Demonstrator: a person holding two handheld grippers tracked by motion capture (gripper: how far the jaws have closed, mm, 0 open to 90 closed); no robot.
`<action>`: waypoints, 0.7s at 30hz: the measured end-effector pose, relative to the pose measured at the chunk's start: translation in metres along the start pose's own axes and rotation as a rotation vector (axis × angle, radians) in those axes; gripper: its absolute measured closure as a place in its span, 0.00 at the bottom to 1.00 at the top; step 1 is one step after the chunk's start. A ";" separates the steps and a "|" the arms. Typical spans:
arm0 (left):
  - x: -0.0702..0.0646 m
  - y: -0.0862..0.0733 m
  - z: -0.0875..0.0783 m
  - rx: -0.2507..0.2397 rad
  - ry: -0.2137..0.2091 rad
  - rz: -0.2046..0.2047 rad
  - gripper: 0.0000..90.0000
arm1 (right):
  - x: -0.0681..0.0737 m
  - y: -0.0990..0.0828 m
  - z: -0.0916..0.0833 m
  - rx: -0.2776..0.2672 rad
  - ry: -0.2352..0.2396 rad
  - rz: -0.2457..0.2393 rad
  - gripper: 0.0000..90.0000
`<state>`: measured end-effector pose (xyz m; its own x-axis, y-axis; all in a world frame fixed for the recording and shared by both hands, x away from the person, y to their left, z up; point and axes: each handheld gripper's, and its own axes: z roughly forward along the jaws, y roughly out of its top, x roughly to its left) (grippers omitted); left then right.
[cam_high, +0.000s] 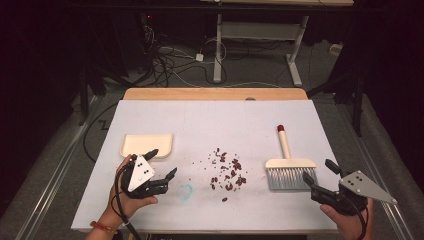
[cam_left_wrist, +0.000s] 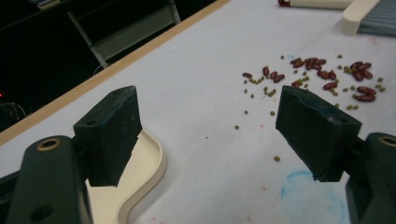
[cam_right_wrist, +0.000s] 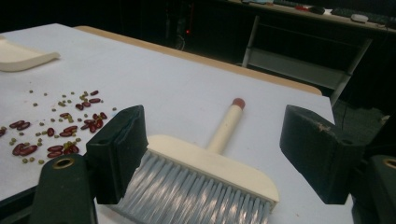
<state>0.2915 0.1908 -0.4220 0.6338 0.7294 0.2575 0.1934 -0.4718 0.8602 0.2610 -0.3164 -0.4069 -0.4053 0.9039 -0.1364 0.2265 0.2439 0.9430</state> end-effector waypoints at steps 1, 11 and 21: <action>0.000 -0.001 0.002 0.013 0.001 0.010 0.24 | 0.000 -0.001 0.002 0.009 0.007 0.000 0.26; -0.006 -0.007 0.009 0.045 -0.030 0.016 0.24 | 0.001 -0.001 0.009 0.046 0.009 -0.010 0.25; -0.009 -0.011 0.015 0.079 -0.063 0.023 0.24 | -0.004 -0.002 0.022 0.147 0.070 0.016 0.19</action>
<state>0.2949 0.1819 -0.4402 0.6838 0.6868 0.2464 0.2352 -0.5272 0.8166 0.2815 -0.3132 -0.4150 -0.4602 0.8827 -0.0954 0.3581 0.2829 0.8898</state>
